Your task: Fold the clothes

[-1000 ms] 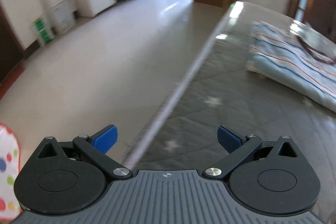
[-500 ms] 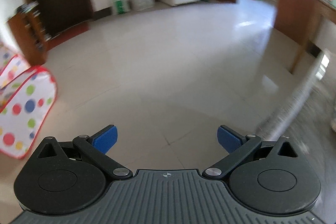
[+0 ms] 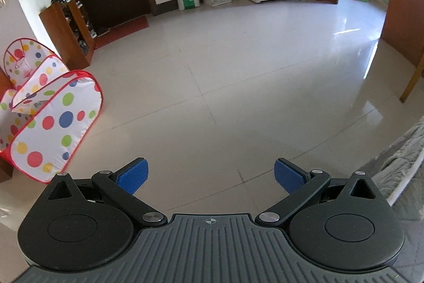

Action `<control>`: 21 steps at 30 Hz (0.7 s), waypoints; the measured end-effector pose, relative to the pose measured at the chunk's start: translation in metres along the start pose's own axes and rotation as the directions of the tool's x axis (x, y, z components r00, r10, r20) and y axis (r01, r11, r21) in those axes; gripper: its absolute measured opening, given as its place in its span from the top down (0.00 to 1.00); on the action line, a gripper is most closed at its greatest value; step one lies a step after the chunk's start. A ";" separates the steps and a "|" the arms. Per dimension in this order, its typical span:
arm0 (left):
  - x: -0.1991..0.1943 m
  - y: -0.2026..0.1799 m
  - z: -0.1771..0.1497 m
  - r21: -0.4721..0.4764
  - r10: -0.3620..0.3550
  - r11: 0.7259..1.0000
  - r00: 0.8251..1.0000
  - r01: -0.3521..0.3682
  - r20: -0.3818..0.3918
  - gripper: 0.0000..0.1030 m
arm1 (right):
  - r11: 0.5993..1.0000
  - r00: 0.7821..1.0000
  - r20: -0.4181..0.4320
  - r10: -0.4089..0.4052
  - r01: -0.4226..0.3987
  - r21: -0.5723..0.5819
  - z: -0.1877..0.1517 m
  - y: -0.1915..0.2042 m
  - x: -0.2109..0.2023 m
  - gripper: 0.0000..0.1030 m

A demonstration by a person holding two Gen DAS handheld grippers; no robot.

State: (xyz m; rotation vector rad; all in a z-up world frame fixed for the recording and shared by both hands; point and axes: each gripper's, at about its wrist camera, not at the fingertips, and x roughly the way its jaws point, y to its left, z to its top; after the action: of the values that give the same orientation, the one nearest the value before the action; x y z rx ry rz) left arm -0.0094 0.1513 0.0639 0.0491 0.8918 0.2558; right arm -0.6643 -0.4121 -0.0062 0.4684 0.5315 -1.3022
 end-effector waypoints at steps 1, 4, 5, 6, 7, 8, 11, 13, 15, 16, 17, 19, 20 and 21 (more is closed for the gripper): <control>0.000 -0.002 0.000 0.003 0.001 1.000 1.000 -0.001 -0.003 0.00 | 1.000 1.000 0.000 0.000 0.000 0.000 0.000 0.000 0.000 0.00; -0.001 -0.007 -0.003 0.022 0.004 1.000 1.000 -0.004 -0.006 0.00 | 1.000 1.000 0.000 0.000 0.000 0.000 0.000 0.000 0.000 0.00; -0.001 -0.008 -0.004 0.024 0.002 1.000 1.000 -0.002 -0.006 0.00 | 1.000 1.000 0.000 0.000 0.000 0.000 0.000 0.000 0.000 0.00; -0.002 -0.008 -0.004 0.023 -0.002 1.000 1.000 0.002 -0.005 0.00 | 1.000 1.000 0.000 0.000 0.000 0.000 0.000 0.000 0.000 0.00; -0.002 -0.008 -0.005 0.022 -0.006 1.000 1.000 0.006 -0.003 0.00 | 1.000 1.000 0.000 0.000 0.000 0.000 0.000 0.000 0.000 0.00; -0.001 -0.008 -0.005 0.020 -0.009 1.000 1.000 0.010 -0.003 0.00 | 1.000 1.000 0.000 0.000 0.000 0.000 0.000 0.000 0.000 0.00; 0.001 -0.006 -0.008 0.014 -0.018 1.000 1.000 0.018 -0.005 0.00 | 1.000 1.000 0.000 0.000 0.000 0.000 0.000 0.000 0.000 0.00; 0.005 -0.006 -0.010 0.008 -0.027 1.000 1.000 0.027 -0.015 0.00 | 1.000 1.000 0.000 0.000 0.000 0.000 0.000 0.000 0.000 0.00; 0.006 -0.007 -0.012 0.009 -0.045 0.999 0.998 0.045 -0.033 0.00 | 1.000 1.000 0.000 0.000 0.000 0.000 0.000 0.000 0.000 0.00; 0.005 -0.007 -0.014 0.011 -0.060 0.998 0.998 0.060 -0.035 0.00 | 1.000 1.000 0.000 0.000 0.000 0.000 0.000 0.000 0.000 0.00; 0.004 -0.007 -0.015 0.017 -0.064 0.998 0.997 0.065 -0.032 0.00 | 1.000 1.000 0.000 0.000 0.000 0.000 0.000 0.000 0.000 0.00; 0.000 -0.007 -0.017 0.032 -0.061 0.998 0.998 0.061 -0.019 0.00 | 1.000 1.000 0.000 0.000 0.000 0.000 0.000 0.000 0.000 0.00; -0.002 -0.006 -0.018 0.036 -0.058 0.998 0.998 0.058 -0.009 0.00 | 1.000 1.000 0.000 0.000 0.000 0.000 0.000 0.000 0.000 0.00; -0.003 -0.004 -0.019 0.035 -0.058 0.998 0.998 0.058 -0.002 0.00 | 1.000 1.000 0.000 0.000 0.000 0.000 0.000 0.000 0.000 0.00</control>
State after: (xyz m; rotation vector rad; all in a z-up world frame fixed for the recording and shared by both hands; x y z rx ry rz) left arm -0.0250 0.1451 0.0542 0.0552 0.8974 0.1859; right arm -0.6643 -0.4120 -0.0061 0.4683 0.5314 -1.3023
